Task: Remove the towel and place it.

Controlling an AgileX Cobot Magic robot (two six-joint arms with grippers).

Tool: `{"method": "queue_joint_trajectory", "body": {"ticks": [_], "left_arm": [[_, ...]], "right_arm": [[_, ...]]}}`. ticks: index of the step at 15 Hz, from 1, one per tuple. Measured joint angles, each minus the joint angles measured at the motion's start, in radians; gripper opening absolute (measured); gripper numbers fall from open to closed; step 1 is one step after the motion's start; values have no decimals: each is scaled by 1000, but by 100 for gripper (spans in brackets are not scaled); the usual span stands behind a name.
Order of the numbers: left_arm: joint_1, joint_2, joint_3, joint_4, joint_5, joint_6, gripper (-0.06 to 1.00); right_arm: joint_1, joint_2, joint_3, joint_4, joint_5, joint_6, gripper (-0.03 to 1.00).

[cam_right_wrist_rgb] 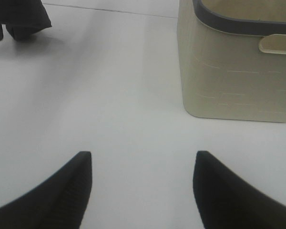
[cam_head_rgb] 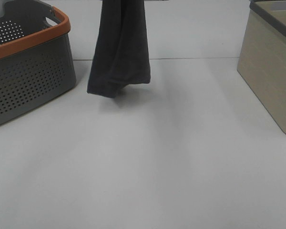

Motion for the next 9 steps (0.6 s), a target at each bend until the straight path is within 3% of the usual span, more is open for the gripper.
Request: {"method": "queue_joint_trajectory", "body": {"ticks": [4, 9], "left_arm": [[-2, 0, 135, -74, -1, -30, 0], [-2, 0, 220, -139, 22, 109, 0]], "right_arm": [[0, 0, 0, 0, 0, 0, 62], [0, 64, -3, 138, -2, -83, 62]]}}
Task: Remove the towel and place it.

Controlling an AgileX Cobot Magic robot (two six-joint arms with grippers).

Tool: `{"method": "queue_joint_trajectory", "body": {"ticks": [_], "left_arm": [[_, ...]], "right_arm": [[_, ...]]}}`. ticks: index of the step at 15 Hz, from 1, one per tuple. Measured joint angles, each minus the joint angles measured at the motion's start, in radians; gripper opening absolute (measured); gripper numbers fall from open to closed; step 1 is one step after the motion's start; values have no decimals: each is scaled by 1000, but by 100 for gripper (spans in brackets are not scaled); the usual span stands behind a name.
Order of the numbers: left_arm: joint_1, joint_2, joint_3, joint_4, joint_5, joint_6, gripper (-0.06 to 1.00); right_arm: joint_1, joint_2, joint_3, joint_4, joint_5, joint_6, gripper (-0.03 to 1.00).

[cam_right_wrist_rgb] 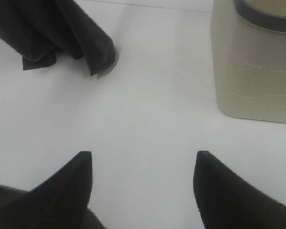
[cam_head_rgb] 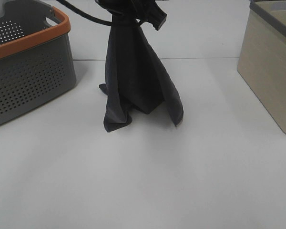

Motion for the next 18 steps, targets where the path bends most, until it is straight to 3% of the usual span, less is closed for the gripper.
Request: {"method": "queue_joint_trajectory", "body": {"ticks": [2, 5, 7, 13, 15, 17, 18], "left_arm": [[0, 0, 0, -32, 0, 23, 0], [0, 0, 0, -45, 0, 23, 0], [0, 0, 0, -59, 0, 23, 0], [0, 0, 0, -84, 0, 46, 0], [0, 0, 0, -85, 0, 47, 0], [0, 0, 0, -85, 0, 47, 0], [0, 0, 0, -85, 0, 47, 0]], "right_arm": [[0, 154, -15, 77, -77, -149, 62], [0, 344, -19, 241, -391, -323, 62], [0, 464, -18, 367, -504, -480, 62], [14, 1004, -14, 1010, -711, -1149, 61], [179, 1194, -14, 1243, -930, -1370, 61], [357, 1353, -36, 1365, -1211, -1445, 61], [415, 1430, -60, 1380, -1296, -1435, 62]]}}
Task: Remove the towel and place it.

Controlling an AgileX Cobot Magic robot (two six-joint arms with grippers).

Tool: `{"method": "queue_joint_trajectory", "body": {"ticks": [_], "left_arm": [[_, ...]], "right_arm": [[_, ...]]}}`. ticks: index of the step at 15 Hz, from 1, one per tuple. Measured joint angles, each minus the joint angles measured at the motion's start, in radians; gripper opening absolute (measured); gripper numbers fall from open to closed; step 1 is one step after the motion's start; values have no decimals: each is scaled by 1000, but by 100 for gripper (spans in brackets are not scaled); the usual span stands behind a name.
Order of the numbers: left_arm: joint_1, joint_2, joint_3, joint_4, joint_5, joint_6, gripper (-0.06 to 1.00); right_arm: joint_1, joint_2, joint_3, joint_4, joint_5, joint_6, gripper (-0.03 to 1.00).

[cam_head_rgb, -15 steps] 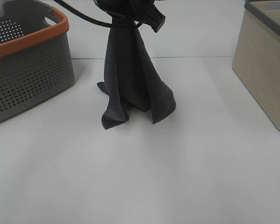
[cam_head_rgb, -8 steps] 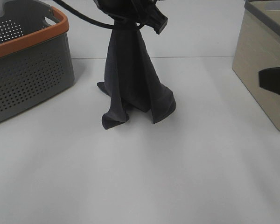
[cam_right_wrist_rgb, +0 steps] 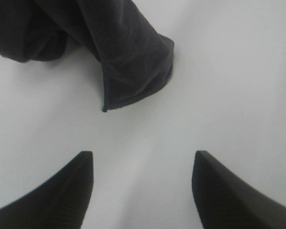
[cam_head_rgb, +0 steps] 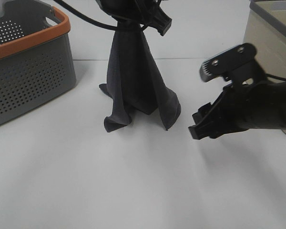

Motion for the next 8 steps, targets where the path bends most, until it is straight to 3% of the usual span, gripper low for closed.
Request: {"method": "queue_joint_trajectory", "body": {"ticks": [2, 5, 6, 8], "left_arm": [[0, 0, 0, 0, 0, 0, 0], [0, 0, 0, -2, 0, 0, 0], [0, 0, 0, -2, 0, 0, 0], [0, 0, 0, -2, 0, 1, 0]], "right_arm": [[53, 113, -48, -15, -49, 79, 67], [79, 256, -133, -190, -69, 402, 78], [79, 313, -163, -405, -95, 645, 79], [79, 372, -171, -641, -182, 937, 79]]}}
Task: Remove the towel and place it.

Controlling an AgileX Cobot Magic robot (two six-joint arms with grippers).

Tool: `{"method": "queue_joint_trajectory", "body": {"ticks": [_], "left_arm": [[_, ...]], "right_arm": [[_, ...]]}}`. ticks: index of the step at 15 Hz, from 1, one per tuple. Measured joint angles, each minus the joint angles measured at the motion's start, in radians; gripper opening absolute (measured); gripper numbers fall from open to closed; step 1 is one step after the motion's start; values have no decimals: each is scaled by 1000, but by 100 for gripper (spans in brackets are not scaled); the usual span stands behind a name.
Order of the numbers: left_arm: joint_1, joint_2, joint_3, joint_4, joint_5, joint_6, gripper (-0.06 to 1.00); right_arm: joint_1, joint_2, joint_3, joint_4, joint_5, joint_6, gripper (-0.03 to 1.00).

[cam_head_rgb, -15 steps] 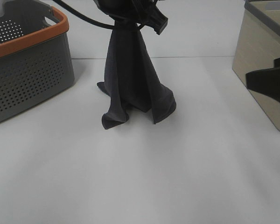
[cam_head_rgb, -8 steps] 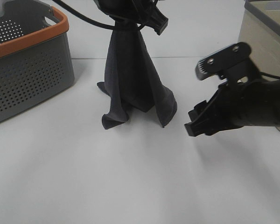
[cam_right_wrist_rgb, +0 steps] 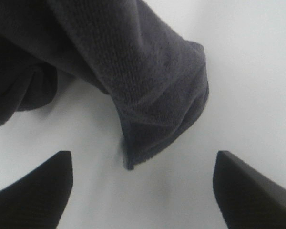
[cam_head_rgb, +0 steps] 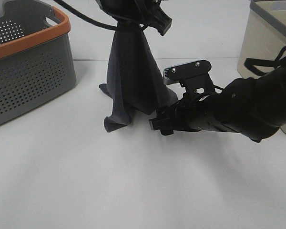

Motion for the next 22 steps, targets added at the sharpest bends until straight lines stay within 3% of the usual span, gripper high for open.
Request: {"method": "queue_joint_trajectory", "body": {"ticks": [1, 3, 4, 8, 12, 15, 16, 18, 19, 22], "left_arm": [[0, 0, 0, 0, 0, 0, 0], [0, 0, 0, -1, 0, 1, 0], [0, 0, 0, -1, 0, 1, 0], [0, 0, 0, -1, 0, 1, 0], [0, 0, 0, -1, 0, 1, 0], [0, 0, 0, -7, 1, 2, 0], [0, 0, 0, -9, 1, 2, 0], [0, 0, 0, -10, 1, 2, 0], [0, 0, 0, -11, 1, 2, 0], [0, -4, 0, -12, -21, 15, 0]], "right_arm": [[0, 15, 0, -46, -26, 71, 79], [0, 88, -1, -245, -160, 292, 79], [0, 122, -1, -298, -223, 353, 79], [0, 269, -4, -338, -440, 399, 79], [0, 344, -16, -334, -537, 399, 79], [0, 347, -57, -330, -539, 399, 62], [0, 347, -57, -319, -536, 399, 52], [0, 347, -57, -291, -536, 399, 27], [0, 347, -57, -253, -536, 399, 5], [0, 323, -44, -244, -504, 399, 2]]}}
